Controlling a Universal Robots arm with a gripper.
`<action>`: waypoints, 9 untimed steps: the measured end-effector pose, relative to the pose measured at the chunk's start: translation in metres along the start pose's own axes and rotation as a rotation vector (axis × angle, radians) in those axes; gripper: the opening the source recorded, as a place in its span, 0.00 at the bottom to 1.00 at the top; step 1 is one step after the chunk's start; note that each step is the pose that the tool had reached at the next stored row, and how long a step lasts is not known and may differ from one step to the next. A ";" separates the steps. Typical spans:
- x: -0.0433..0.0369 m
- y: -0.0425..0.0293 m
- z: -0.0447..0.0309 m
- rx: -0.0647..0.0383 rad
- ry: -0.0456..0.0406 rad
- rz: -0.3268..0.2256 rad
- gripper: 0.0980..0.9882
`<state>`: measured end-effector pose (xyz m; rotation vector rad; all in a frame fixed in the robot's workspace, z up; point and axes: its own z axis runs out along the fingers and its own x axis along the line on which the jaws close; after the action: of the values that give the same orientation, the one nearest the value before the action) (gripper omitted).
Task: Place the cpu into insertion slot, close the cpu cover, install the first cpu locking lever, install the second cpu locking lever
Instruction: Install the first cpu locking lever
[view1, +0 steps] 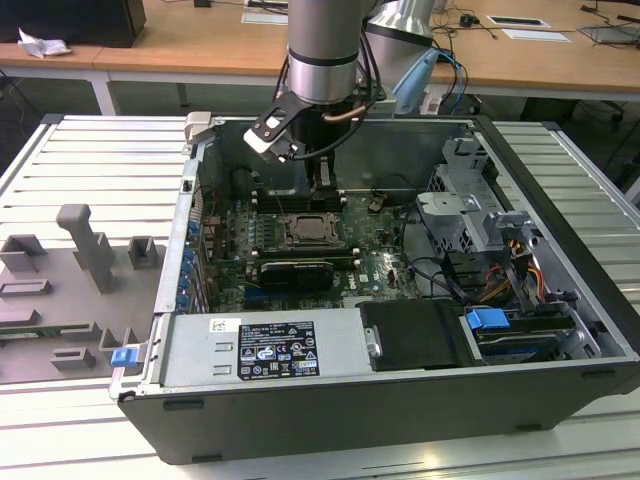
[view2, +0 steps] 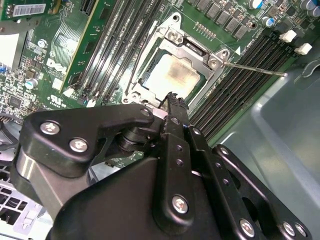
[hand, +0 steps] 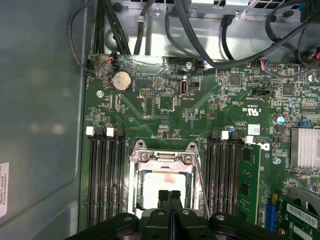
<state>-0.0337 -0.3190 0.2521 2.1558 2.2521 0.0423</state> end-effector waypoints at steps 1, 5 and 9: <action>0.0000 0.0000 -0.0001 0.000 0.0000 0.000 0.01; 0.0000 0.0000 -0.0015 0.000 0.0000 0.000 0.01; 0.0000 0.0001 -0.0030 0.000 -0.0004 0.000 0.01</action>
<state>-0.0338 -0.3190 0.2550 2.1557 2.2520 0.0417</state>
